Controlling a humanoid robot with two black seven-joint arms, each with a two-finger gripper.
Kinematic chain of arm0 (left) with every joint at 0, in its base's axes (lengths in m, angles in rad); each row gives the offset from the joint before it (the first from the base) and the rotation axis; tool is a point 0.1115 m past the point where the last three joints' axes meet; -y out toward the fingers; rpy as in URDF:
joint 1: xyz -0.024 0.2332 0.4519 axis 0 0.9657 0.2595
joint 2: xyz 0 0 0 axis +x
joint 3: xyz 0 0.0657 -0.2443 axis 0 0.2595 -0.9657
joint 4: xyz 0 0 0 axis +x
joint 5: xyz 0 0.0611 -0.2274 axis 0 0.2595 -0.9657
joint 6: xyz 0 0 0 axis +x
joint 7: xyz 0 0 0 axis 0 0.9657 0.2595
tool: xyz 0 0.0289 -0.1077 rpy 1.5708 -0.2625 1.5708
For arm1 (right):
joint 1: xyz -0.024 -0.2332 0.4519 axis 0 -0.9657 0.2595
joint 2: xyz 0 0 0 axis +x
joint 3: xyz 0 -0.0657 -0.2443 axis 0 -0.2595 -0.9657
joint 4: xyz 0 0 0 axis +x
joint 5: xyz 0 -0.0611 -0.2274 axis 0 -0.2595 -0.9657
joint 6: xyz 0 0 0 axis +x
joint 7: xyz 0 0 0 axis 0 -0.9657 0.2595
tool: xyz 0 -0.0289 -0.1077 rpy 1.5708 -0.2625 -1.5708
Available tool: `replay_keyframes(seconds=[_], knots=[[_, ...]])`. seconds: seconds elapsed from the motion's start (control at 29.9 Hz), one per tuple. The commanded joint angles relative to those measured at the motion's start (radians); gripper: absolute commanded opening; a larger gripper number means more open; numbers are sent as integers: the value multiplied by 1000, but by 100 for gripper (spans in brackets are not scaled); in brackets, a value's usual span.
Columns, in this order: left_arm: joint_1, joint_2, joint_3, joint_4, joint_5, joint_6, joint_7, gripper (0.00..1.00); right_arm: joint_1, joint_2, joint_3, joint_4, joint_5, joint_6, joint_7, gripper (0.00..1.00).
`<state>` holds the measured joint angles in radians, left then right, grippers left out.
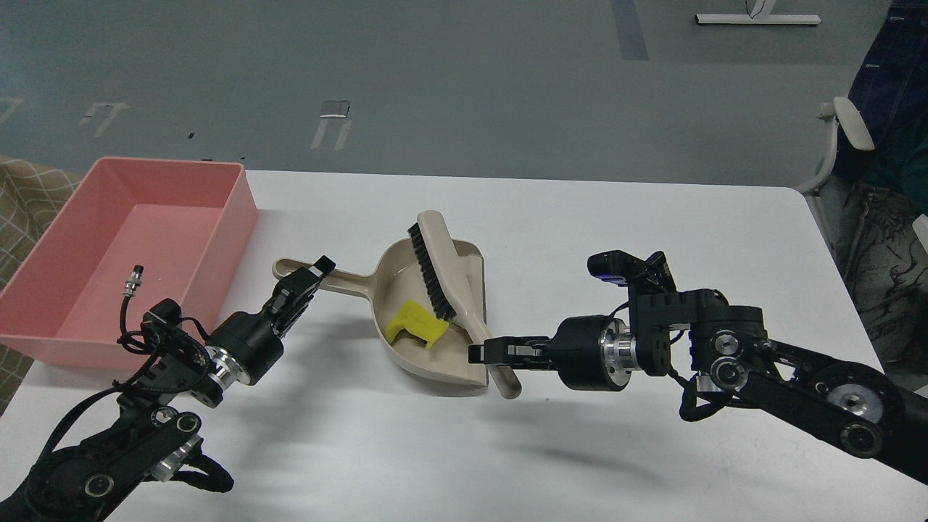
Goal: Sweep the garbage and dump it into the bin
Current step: 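Lift the brush away from the dustpan with the right gripper, then raise the dustpan over the pink bin and tip it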
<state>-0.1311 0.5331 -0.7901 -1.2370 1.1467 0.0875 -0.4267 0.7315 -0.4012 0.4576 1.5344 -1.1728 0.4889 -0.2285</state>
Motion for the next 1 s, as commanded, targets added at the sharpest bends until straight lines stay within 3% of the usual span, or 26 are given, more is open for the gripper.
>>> replay_keyframes(seconds=[0.0, 0.5, 0.64, 0.87, 0.97], knots=[[2, -7, -5, 8, -18, 0, -15, 0, 14, -31, 22, -8, 13, 0, 0, 0], [-18, -4, -20, 5, -295, -37, -26, 0, -18, -402, 108, -13, 94, 0, 32, 0], [-21, 15, -43, -1, -337, -40, -24, 0, -53, -435, 108, -13, 94, 0, 43, 0], [-12, 108, -198, -61, -352, -136, -1, 0, -89, -441, 108, -13, 94, 0, 48, 0], [-10, 168, -285, -67, -401, -196, 55, 0, -89, -441, 108, -13, 94, 0, 48, 0]])
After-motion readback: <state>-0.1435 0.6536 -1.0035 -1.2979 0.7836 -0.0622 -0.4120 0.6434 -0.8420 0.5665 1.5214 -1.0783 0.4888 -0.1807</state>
